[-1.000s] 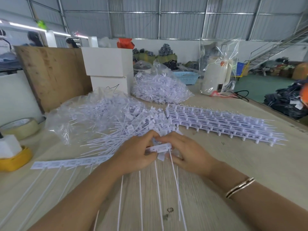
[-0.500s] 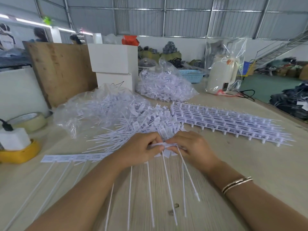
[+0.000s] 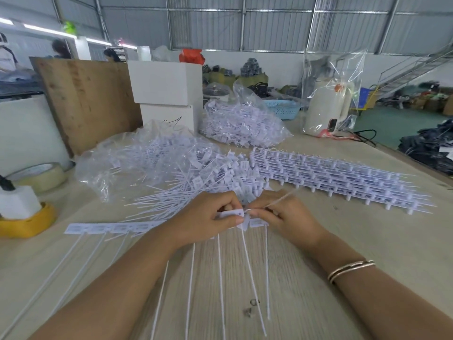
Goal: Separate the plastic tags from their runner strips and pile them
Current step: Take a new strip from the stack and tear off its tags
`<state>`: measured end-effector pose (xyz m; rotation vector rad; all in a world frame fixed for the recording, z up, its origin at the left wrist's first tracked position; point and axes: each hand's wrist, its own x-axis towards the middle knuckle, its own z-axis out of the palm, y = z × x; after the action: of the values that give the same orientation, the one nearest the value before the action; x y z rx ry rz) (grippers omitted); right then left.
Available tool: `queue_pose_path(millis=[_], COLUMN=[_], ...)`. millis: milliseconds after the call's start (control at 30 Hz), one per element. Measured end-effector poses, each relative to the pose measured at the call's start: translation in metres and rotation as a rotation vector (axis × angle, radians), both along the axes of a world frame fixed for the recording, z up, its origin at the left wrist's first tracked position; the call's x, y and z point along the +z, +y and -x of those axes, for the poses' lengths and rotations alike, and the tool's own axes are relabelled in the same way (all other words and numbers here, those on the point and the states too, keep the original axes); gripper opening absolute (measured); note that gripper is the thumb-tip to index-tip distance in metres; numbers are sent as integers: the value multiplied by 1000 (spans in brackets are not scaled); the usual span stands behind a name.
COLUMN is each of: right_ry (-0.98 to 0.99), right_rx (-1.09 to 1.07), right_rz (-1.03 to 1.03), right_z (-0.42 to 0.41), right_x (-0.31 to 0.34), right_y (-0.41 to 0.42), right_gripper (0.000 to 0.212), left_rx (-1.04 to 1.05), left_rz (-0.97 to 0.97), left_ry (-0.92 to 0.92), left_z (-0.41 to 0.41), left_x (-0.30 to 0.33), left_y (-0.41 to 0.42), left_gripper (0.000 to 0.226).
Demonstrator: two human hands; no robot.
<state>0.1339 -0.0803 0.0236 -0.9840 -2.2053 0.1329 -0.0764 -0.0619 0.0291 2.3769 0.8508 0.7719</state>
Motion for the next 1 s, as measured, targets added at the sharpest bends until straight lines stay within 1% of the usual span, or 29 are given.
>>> queue_pose_path(millis=[200, 333, 400, 467, 500, 533, 567, 600, 700, 767, 800, 867, 933, 1000], right_ry=[199, 262, 364, 461, 419, 318, 194, 93, -87, -218, -254, -237, -157, -71], right_rx=[58, 98, 26, -93, -133, -158, -166, -159, -111, -77, -75, -44, 9, 11], right_rz=[67, 116, 158, 111, 83, 70, 49, 21, -28, 5, 38, 133, 242, 271], right_z=[-4, -1, -9, -28, -36, -39, -37, -33, -21, -21, -23, -28, -32, -32], right_x=[-1, 0, 4, 10, 12, 13, 11, 8, 1, -1, -2, -5, -5, -2], right_y=[2, 2, 1, 0, -2, -4, -6, -6, 2, 8, 9, 9, 7, 4], right_gripper=[14, 15, 18, 19, 18, 18, 23, 28, 34, 41, 45, 47, 44, 39], left_rx=[-4, -20, -24, -19, -9, 4, 17, 28, 66, 97, 109, 122, 125, 132], left_rz=[52, 47, 62, 84, 92, 96, 95, 90, 63, 19, 2, -20, -45, -56], left_ry=[-53, -72, -77, -91, -102, -103, -86, -55, 57, 109, 123, 139, 149, 159], left_z=[-2, -3, 2, 10, 13, 14, 13, 11, 8, 11, 12, 11, 9, 6], left_x=[4, 7, 7, 7, 7, 7, 7, 6, 3, 3, 3, 4, 4, 4], left_y=[-6, -8, -7, -6, -6, -4, -3, -2, -1, 0, 0, 0, -1, -3], left_gripper=[10, 7, 9, 9, 9, 9, 11, 16, 33, 37, 37, 34, 35, 36])
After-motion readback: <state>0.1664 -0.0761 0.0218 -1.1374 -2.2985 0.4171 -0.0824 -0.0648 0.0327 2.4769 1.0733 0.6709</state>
